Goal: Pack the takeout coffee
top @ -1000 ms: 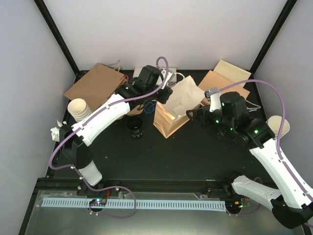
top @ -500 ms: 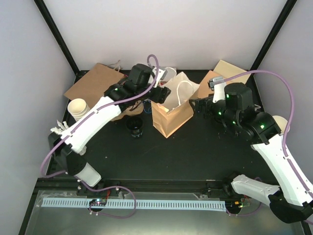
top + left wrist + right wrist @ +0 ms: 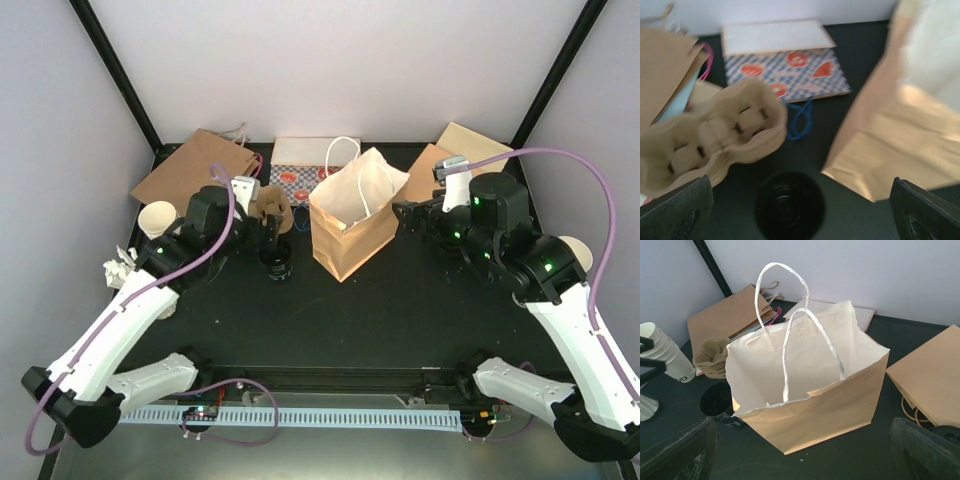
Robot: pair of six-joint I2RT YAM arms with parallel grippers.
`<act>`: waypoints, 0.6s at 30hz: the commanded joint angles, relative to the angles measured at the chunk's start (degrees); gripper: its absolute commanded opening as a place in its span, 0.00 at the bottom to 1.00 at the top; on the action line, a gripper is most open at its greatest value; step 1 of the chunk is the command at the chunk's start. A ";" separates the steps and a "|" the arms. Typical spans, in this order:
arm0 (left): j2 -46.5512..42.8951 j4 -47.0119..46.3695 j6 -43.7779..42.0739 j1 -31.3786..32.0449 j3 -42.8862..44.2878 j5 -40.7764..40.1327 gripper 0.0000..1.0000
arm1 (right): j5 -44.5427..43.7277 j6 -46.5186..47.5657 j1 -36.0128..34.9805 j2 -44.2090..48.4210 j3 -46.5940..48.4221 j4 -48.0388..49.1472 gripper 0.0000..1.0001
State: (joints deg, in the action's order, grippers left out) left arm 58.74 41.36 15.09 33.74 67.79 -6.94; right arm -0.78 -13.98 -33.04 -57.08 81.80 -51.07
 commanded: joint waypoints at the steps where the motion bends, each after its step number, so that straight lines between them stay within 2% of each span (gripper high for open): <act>1: 1.26 -4.88 5.90 -8.45 -5.74 2.87 0.99 | 0.10 0.45 -0.10 0.79 -0.59 0.76 0.96; 4: 4.19 -8.52 7.49 -12.21 -7.26 6.63 0.99 | 0.29 0.33 -0.10 1.07 -0.88 0.58 0.96; 12: 17.14 -8.18 7.10 -16.51 -1.46 5.22 0.98 | 0.27 -0.14 -0.09 3.04 -3.29 1.04 0.96; 15: 21.01 -7.00 9.98 -18.21 0.99 2.84 0.95 | 0.26 -0.38 -0.10 3.44 -3.93 1.12 0.96; 18: 24.73 -5.76 12.65 -19.38 3.21 2.42 0.99 | 0.36 -0.48 -0.10 3.87 -4.47 1.41 0.96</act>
State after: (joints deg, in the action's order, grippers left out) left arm 80.31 35.09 23.38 15.92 66.63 -3.01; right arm -0.67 -14.04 -33.04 -54.22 78.11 -51.00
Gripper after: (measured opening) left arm 0.968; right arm 0.958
